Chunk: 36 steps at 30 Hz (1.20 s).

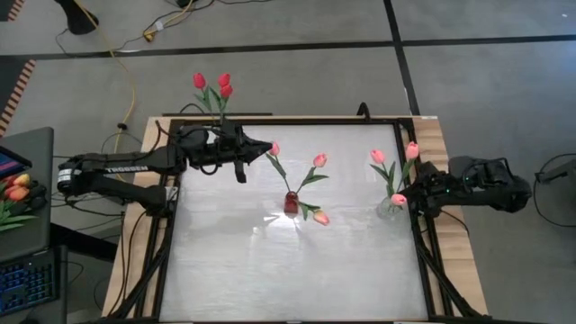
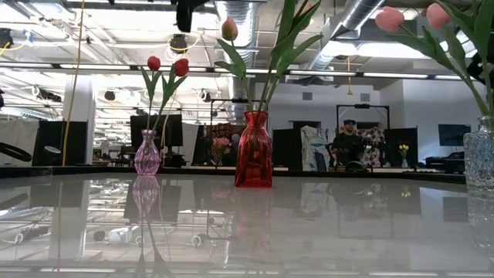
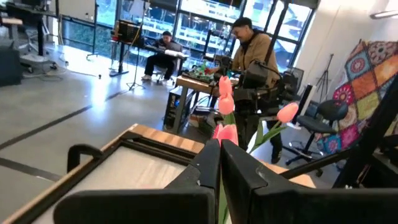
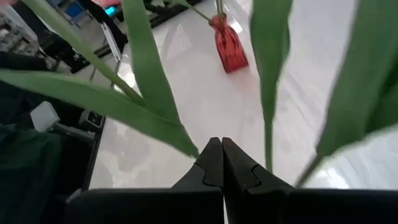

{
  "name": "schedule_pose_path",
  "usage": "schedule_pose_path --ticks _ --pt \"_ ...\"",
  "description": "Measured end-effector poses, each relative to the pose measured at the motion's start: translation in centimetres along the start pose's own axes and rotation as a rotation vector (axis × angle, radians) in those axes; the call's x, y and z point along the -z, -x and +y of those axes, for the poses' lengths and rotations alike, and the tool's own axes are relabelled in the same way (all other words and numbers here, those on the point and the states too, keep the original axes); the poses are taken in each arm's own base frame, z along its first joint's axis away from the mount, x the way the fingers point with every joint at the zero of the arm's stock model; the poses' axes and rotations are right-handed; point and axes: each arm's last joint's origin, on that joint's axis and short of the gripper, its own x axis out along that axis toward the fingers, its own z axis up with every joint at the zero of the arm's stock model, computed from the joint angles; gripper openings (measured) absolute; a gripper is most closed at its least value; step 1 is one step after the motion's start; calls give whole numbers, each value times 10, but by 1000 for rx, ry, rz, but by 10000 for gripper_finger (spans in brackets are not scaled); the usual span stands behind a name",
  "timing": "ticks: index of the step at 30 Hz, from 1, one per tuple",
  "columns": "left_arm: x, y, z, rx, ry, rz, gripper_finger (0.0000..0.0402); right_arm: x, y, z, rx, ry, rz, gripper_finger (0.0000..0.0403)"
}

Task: Sort flowers into vase by color
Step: Return to Home Position

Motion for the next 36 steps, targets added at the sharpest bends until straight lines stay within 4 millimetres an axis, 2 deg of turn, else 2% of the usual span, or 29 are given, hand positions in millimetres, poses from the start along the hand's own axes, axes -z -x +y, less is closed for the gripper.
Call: schedule_pose_path --ticks 7,13,19,26,36 --pt "7 0 2 3 24 -14 0 -2 25 4 9 -44 30 16" --pt "5 0 1 7 5 -30 0 -8 31 13 -169 -95 23 16" --pt "3 0 2 -3 -22 -51 0 -17 7 16 -309 -59 -85 16" --pt "4 0 2 5 -6 -46 0 -1 -17 9 -348 -149 72 16" --pt "4 0 2 5 -2 -45 0 5 -20 10 -450 -278 200 16"
